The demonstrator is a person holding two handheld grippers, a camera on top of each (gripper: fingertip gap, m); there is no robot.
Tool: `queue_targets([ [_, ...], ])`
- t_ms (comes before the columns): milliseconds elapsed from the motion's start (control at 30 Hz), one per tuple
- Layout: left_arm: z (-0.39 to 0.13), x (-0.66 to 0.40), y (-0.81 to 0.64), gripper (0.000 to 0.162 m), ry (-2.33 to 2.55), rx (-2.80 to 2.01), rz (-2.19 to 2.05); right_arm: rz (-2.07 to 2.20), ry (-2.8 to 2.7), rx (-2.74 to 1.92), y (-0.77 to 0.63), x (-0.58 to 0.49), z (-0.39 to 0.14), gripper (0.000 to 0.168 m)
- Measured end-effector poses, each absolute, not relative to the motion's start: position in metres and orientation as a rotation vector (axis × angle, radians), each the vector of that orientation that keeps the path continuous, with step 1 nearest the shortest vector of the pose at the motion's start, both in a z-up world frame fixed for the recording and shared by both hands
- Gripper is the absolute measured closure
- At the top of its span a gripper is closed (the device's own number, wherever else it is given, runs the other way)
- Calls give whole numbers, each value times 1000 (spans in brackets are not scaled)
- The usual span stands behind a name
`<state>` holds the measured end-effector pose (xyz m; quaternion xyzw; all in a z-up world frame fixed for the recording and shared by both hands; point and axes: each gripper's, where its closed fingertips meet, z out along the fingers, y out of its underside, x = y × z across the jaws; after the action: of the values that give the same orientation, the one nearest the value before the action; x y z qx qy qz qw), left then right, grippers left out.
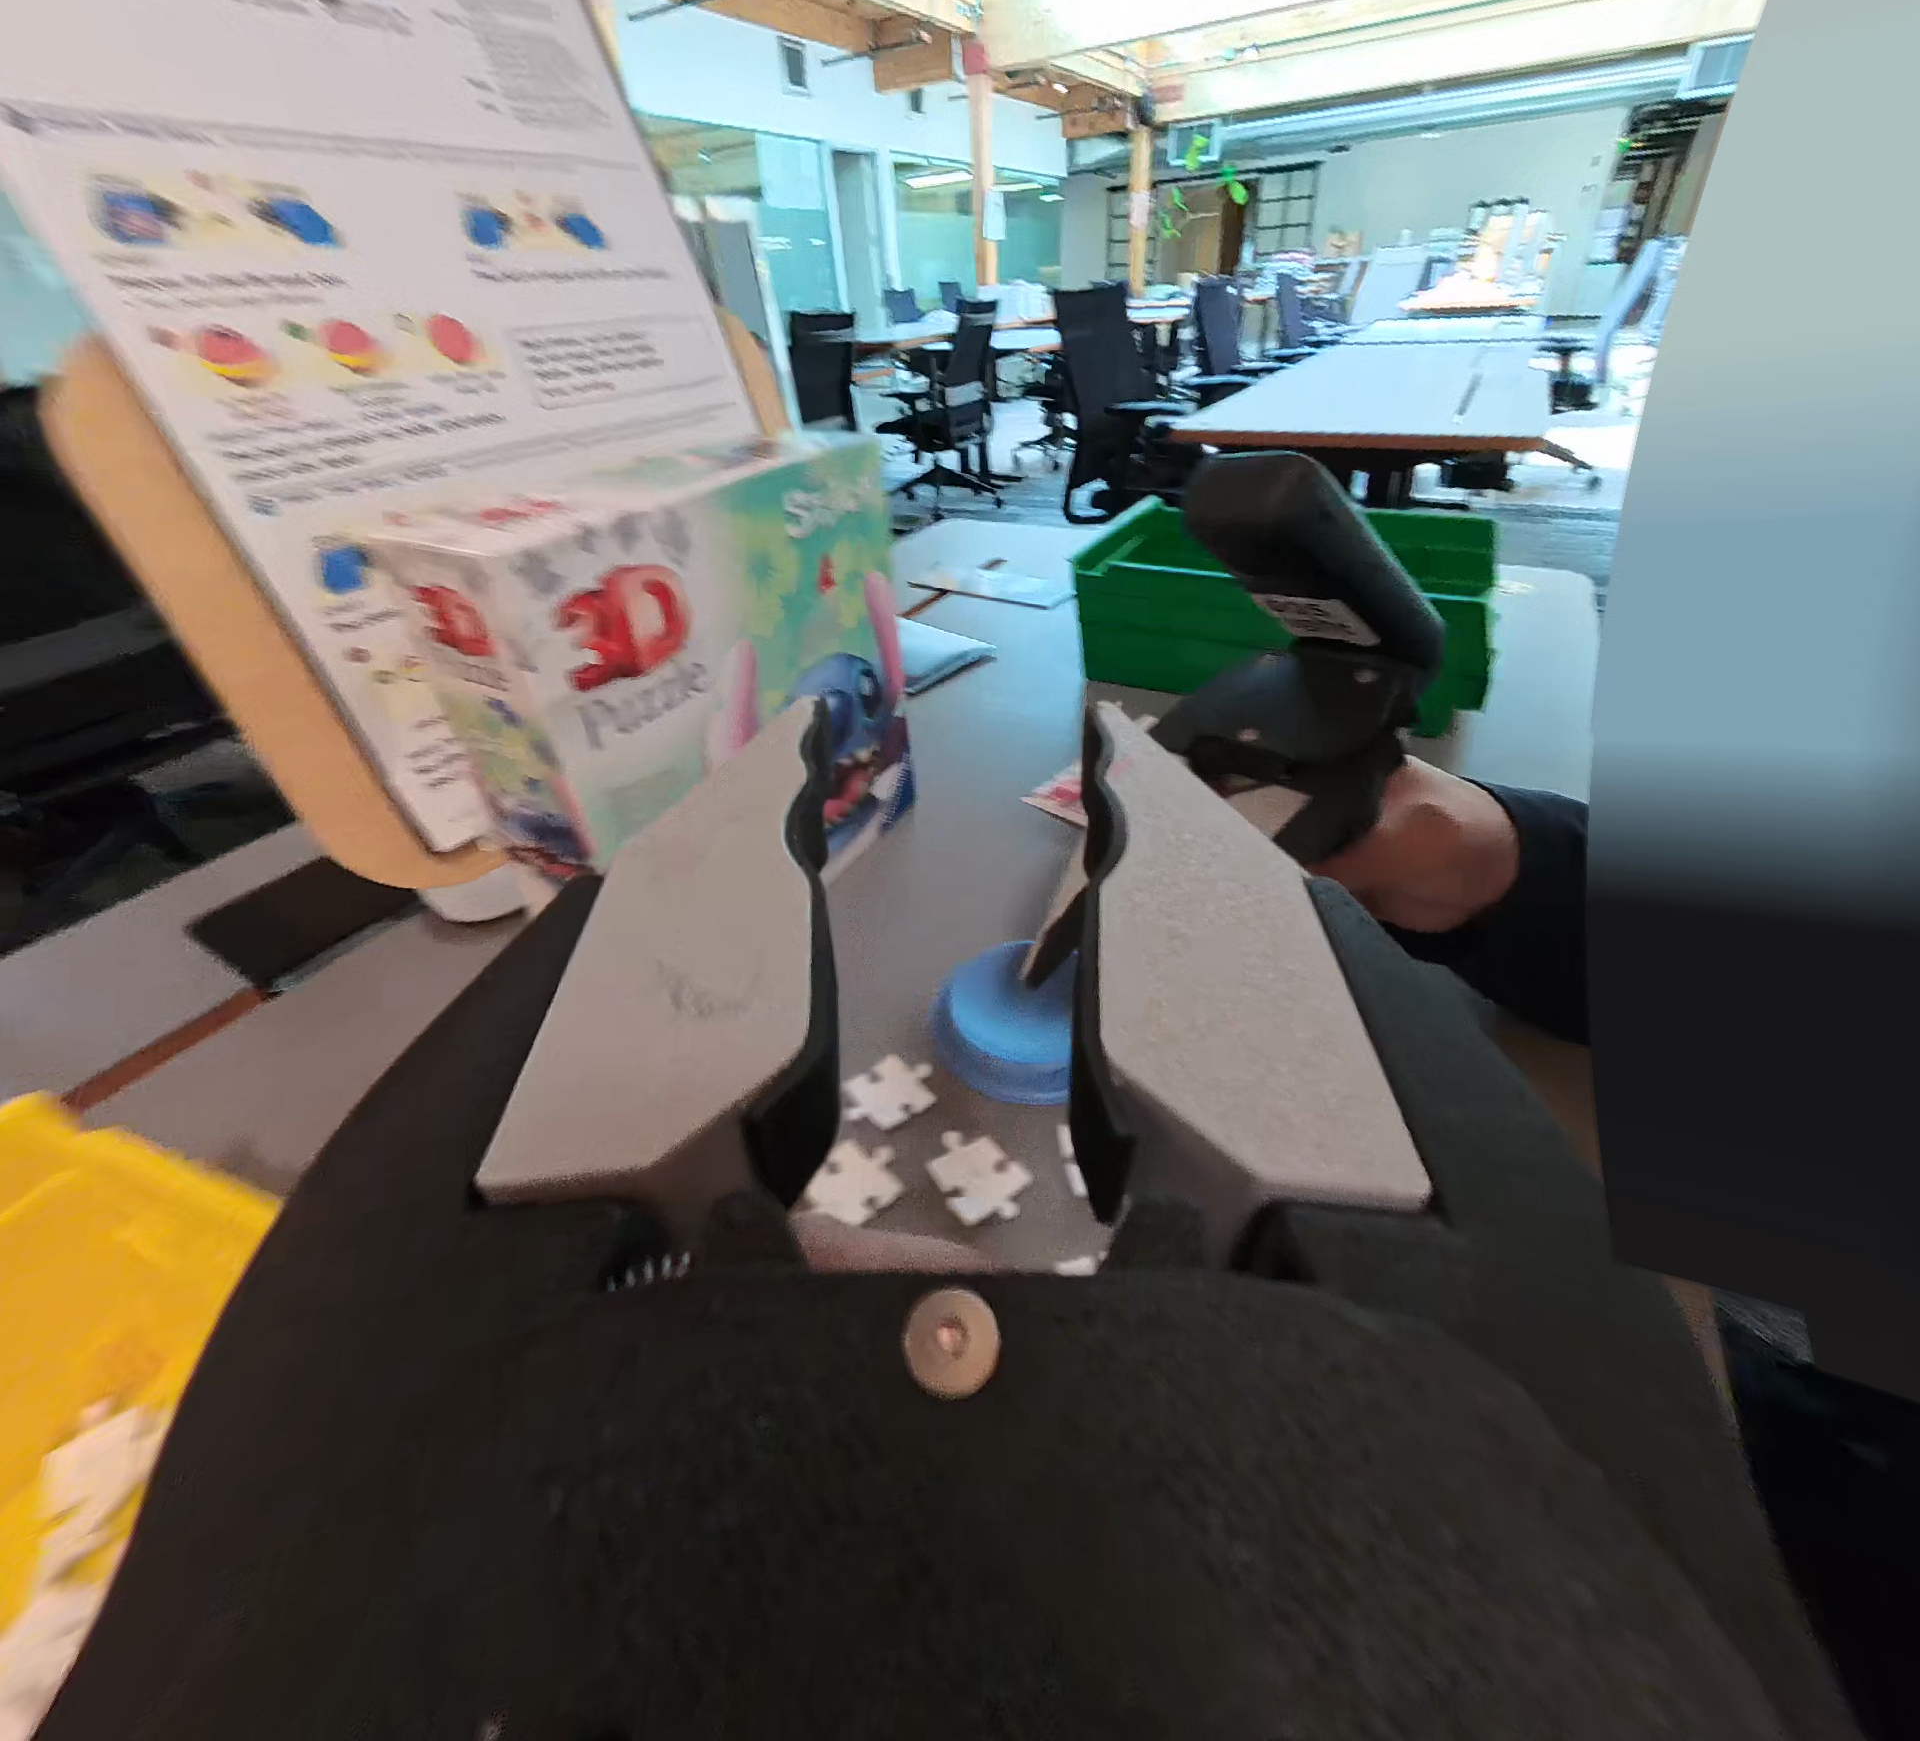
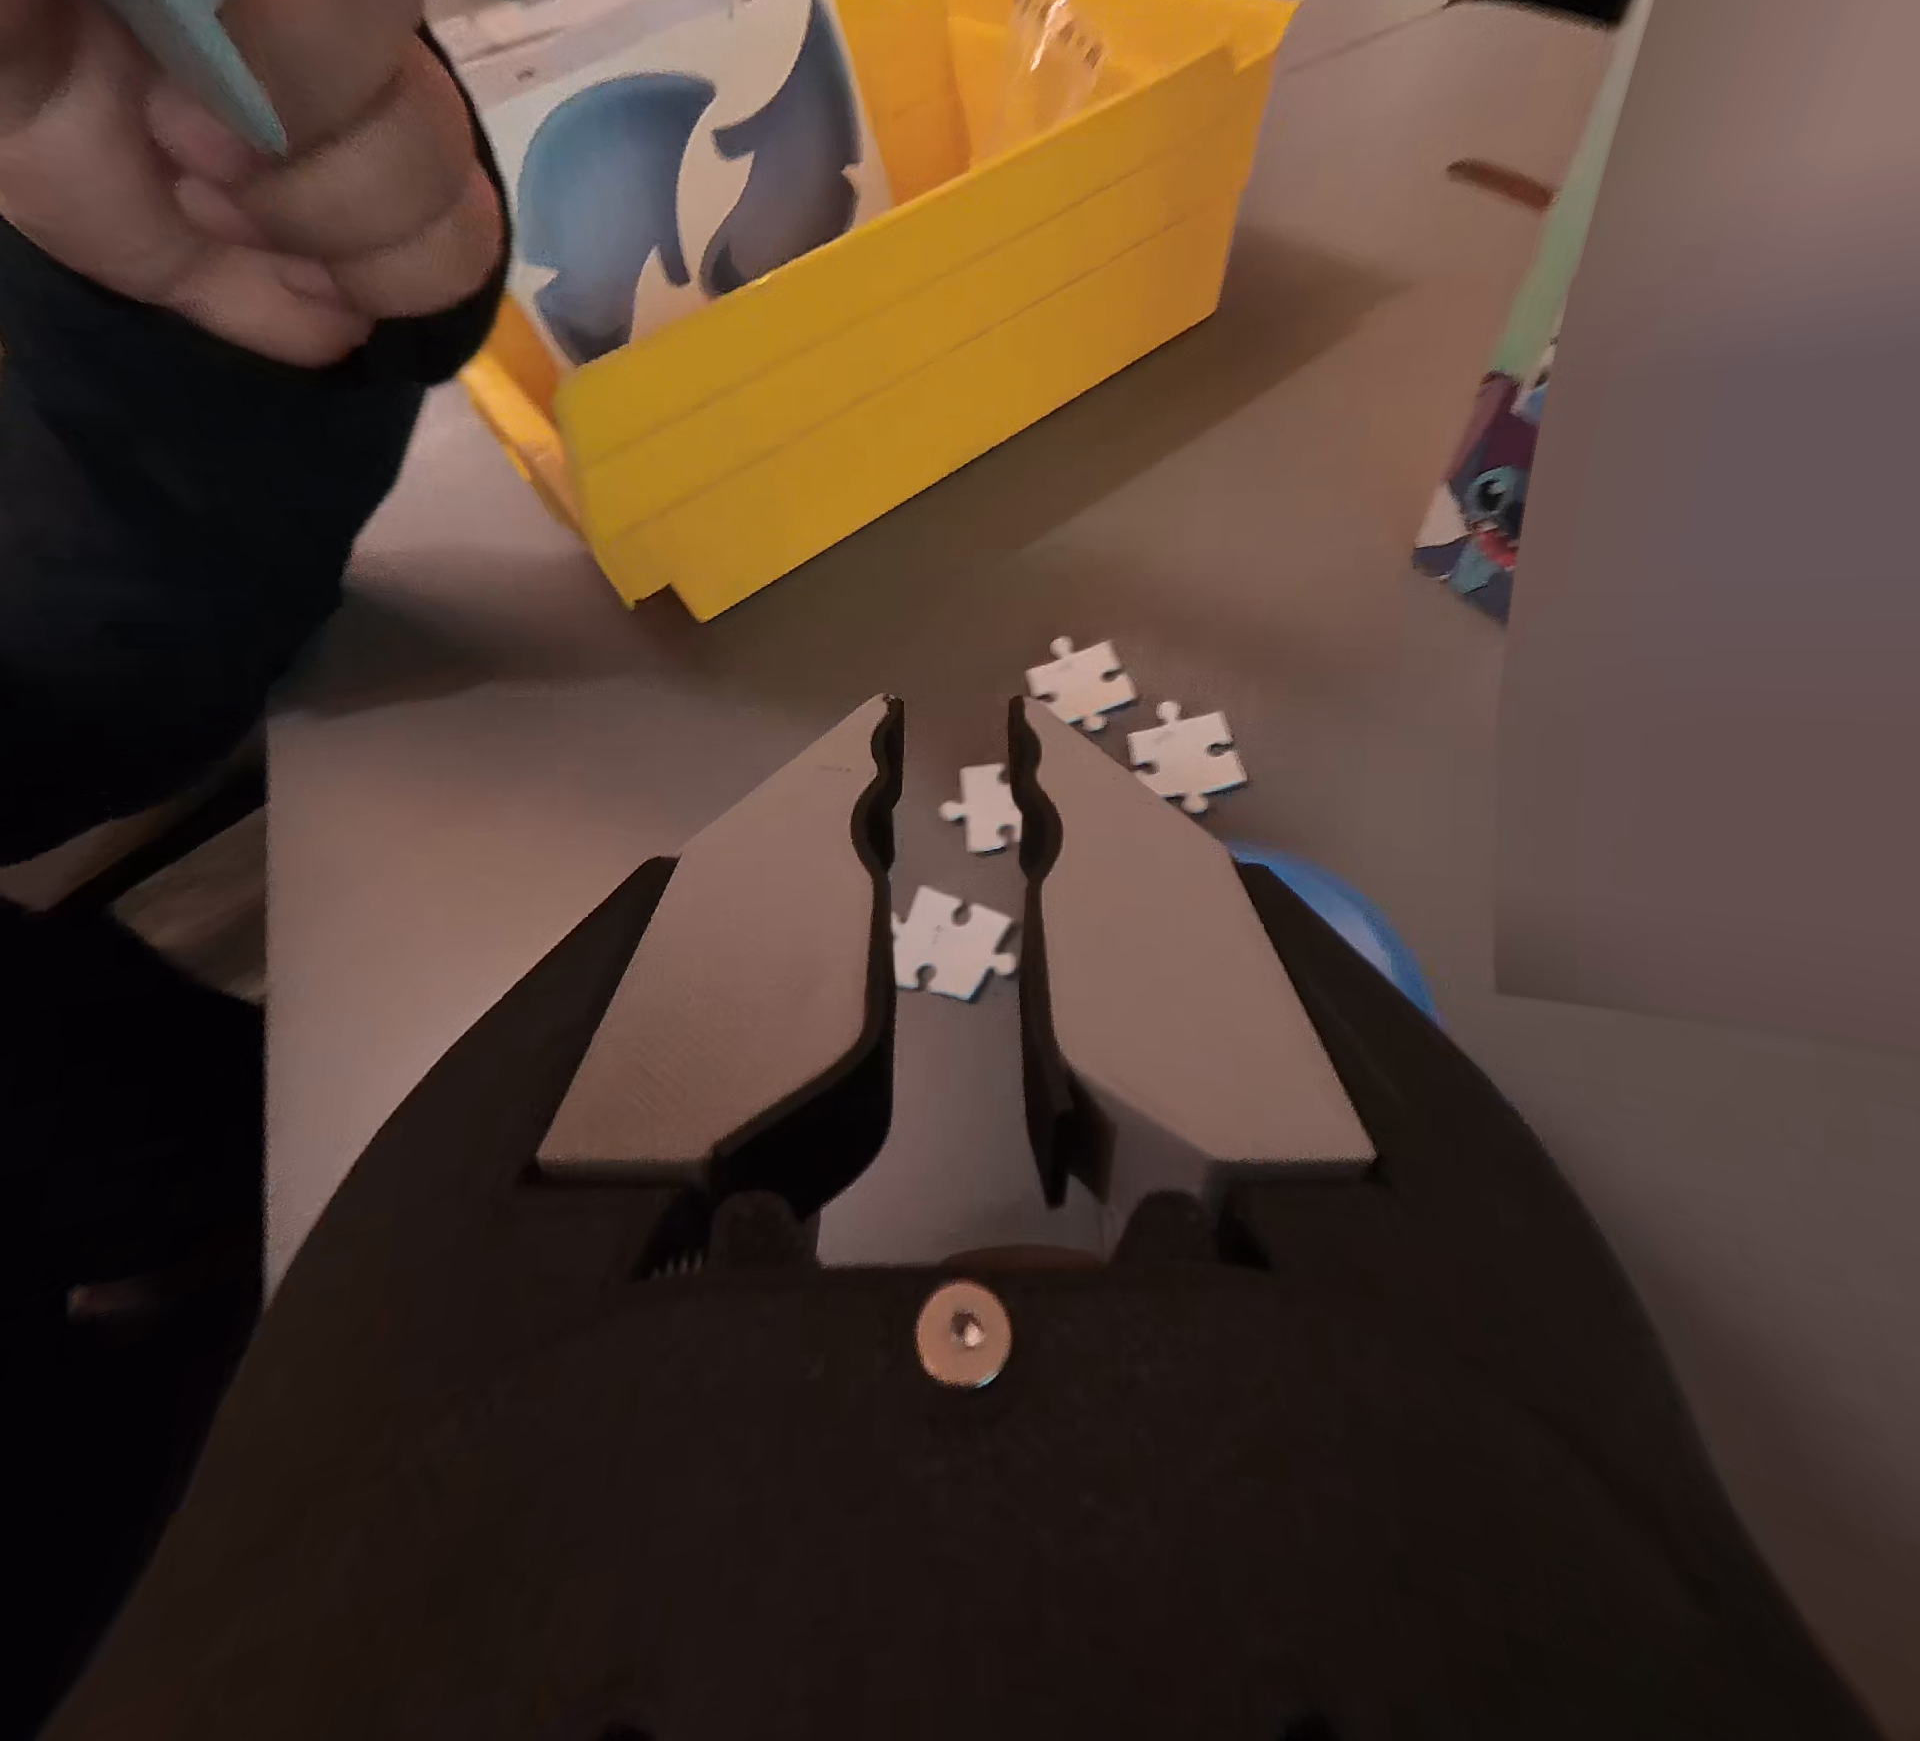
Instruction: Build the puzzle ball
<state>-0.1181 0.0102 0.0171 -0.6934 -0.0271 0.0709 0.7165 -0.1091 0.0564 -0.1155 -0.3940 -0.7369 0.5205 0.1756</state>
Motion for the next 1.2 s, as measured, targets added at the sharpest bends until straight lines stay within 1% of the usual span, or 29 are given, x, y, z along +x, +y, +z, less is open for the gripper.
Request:
queue_targets([
  [67, 30, -146, -14, 115, -161, -1520, 219, 1456, -2023, -1124, 66, -115, -111, 152],
  [100, 35, -165, -28, 117, -248, -1529, 248, 1448, -2003, -1127, 69, -117, -110, 152],
  [167, 38, -194, -55, 117, -360, -1623, 277, 1438, -1992, -1128, 71, -119, -112, 153],
  [267, 32, -208, -77, 107, -377, -1771, 283, 1408, -2013, -1137, 70, -122, -120, 153],
  [367, -6, -214, -87, 99, -391, -1964, 320, 1376, -2030, -1144, 70, -125, -128, 152],
  [400, -24, -216, -89, 92, -399, -2032, 342, 1368, -2030, -1146, 70, -125, -129, 153],
  [433, -41, -218, -90, 90, -402, -2089, 364, 1361, -2027, -1147, 71, -126, -130, 153],
  [533, -81, -223, -86, 91, -415, -2168, 354, 1353, -2003, -1156, 77, -130, -130, 153],
  [600, -97, -221, -74, 92, -421, -2146, 250, 1361, -1974, -1168, 82, -132, -128, 153],
  [700, -98, -221, -64, 92, -436, -2113, 185, 1392, -1935, -1184, 88, -134, -123, 153],
  [900, -96, -233, -68, 94, -472, -2061, 322, 1449, -1877, -1171, 92, -133, -109, 153],
  [967, -96, -237, -72, 86, -488, -2057, 330, 1449, -1880, -1165, 91, -132, -109, 153],
  [1000, -97, -237, -72, 85, -494, -2058, 315, 1448, -1882, -1161, 90, -132, -109, 153],
  [1133, -98, -230, -77, 90, -473, -2080, 248, 1444, -1897, -1144, 87, -130, -109, 154],
  [1200, -98, -231, -82, 84, -472, -2095, 247, 1449, -1901, -1138, 85, -129, -108, 154],
])
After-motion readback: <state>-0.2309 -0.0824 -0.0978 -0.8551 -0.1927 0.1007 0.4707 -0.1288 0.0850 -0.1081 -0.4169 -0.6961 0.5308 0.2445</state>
